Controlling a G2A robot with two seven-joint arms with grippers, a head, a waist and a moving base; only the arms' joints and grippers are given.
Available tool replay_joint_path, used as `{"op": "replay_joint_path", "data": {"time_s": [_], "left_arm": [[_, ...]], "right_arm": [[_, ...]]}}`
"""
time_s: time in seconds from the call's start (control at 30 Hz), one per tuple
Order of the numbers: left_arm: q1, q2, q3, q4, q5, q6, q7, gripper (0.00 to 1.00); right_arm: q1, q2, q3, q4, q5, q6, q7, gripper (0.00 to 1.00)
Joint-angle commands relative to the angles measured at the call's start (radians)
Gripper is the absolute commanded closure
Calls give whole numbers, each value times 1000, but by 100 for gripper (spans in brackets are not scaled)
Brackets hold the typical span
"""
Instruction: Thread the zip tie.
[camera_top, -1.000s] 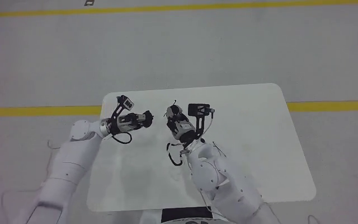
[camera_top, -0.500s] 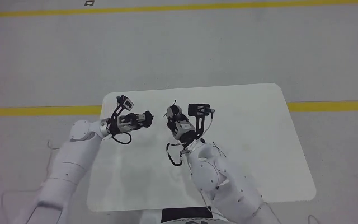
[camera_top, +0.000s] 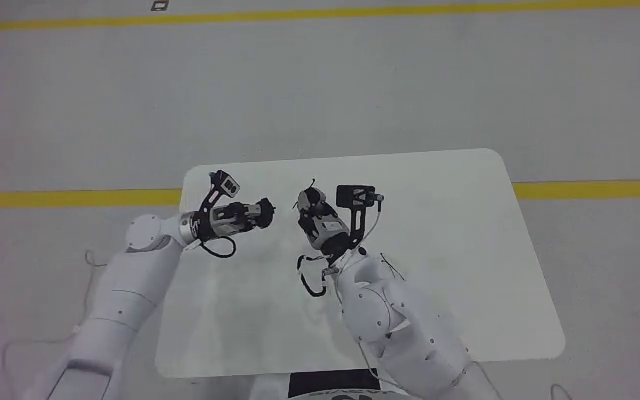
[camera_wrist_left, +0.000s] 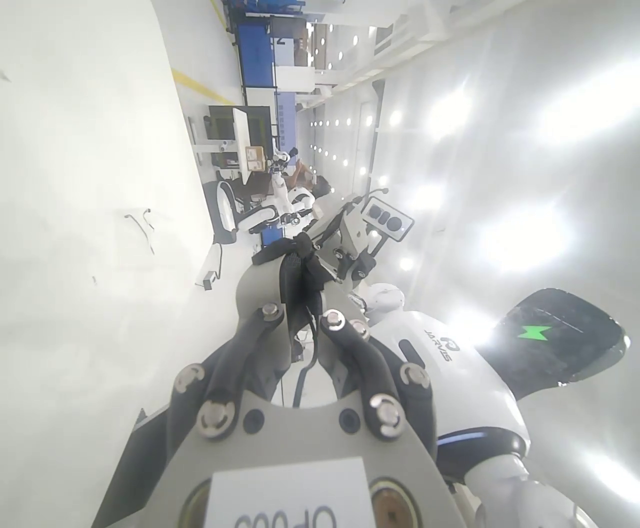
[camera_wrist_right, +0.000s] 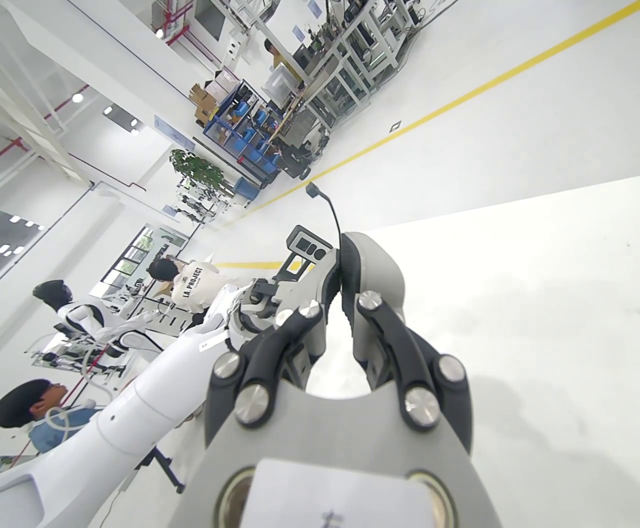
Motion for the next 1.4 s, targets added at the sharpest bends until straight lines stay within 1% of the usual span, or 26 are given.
{"op": "replay_joint_path", "data": {"time_s": [0.0,0.07,0.17,0.37,0.57,0.63,0.77,1.0,1.37], "left_arm": [[-5,2,9,-17,43,7,9,100],[-13,4,17,-22,82,6,10,100],[-19,7,22,-28,118,-1,19,100],[-23,13,22,-40,151,-12,23,100],[-23,13,22,-40,151,-12,23,100],[-14,13,27,-67,162,-7,53,100],[-15,19,22,-88,176,6,47,100],[-30,26,21,-89,194,12,42,100],[-31,27,20,-89,193,9,37,100]], "right_arm": [[0,0,0,0,0,0,0,100],[0,0,0,0,0,0,0,100],[0,0,0,0,0,0,0,100],[0,0,0,0,0,0,0,100],[0,0,0,0,0,0,0,100],[0,0,0,0,0,0,0,100],[0,0,0,0,0,0,0,100],[0,0,0,0,0,0,0,100],[0,0,0,0,0,0,0,100]]}}
